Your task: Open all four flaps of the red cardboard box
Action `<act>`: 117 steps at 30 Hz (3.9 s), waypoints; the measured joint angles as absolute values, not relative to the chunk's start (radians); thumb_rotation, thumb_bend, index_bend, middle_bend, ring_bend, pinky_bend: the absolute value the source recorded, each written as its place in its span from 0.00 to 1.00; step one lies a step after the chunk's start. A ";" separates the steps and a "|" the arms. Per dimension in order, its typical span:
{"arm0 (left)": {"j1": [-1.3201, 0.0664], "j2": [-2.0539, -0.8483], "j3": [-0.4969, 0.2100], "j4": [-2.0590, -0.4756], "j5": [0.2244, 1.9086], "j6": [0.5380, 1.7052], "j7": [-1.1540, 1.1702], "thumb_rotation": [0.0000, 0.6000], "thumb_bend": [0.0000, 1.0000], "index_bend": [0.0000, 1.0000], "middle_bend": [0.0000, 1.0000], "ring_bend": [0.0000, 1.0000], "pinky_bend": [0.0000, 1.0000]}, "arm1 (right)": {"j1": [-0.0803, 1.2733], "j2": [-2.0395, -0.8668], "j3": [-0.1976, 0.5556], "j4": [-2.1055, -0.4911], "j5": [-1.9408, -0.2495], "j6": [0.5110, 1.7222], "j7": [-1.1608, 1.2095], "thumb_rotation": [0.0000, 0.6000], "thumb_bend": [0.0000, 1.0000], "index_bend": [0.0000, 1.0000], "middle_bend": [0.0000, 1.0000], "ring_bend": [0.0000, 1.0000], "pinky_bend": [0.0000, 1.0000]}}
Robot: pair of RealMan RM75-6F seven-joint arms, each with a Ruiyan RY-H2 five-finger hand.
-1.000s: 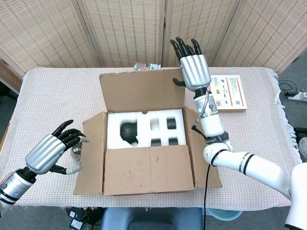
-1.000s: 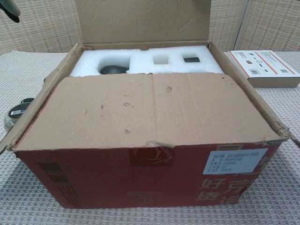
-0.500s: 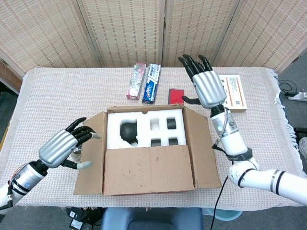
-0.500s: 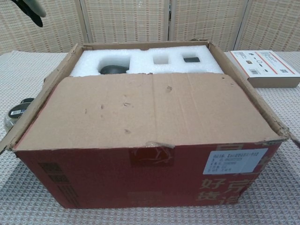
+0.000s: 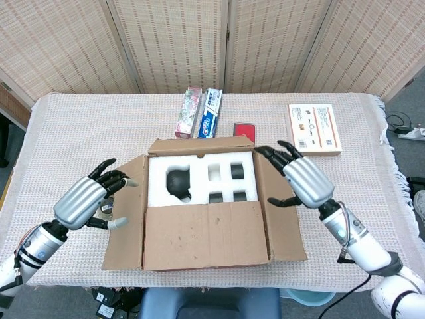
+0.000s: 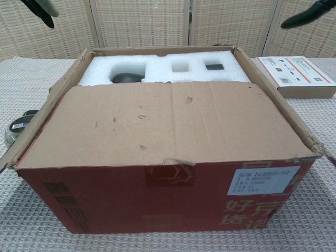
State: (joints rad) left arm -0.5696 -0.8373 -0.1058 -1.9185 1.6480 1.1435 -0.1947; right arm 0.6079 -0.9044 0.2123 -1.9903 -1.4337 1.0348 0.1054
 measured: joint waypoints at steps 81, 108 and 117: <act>-0.494 -0.911 -0.110 -1.802 1.539 1.187 -0.054 0.00 0.17 0.28 0.31 0.22 0.00 | 0.759 -0.850 0.133 -1.978 -1.621 0.769 0.962 1.00 0.17 0.00 0.30 0.24 0.06; -0.493 -0.864 -0.136 -1.875 1.498 1.185 0.005 0.00 0.17 0.28 0.31 0.21 0.00 | 0.852 -0.833 -0.296 -1.528 -2.310 1.589 2.132 1.00 0.17 0.00 0.29 0.28 0.09; -0.494 -0.866 -0.138 -1.877 1.492 1.180 0.011 0.00 0.17 0.27 0.31 0.22 0.00 | 0.882 -0.837 -0.350 -1.547 -2.324 1.627 2.127 1.00 0.17 0.00 0.29 0.29 0.09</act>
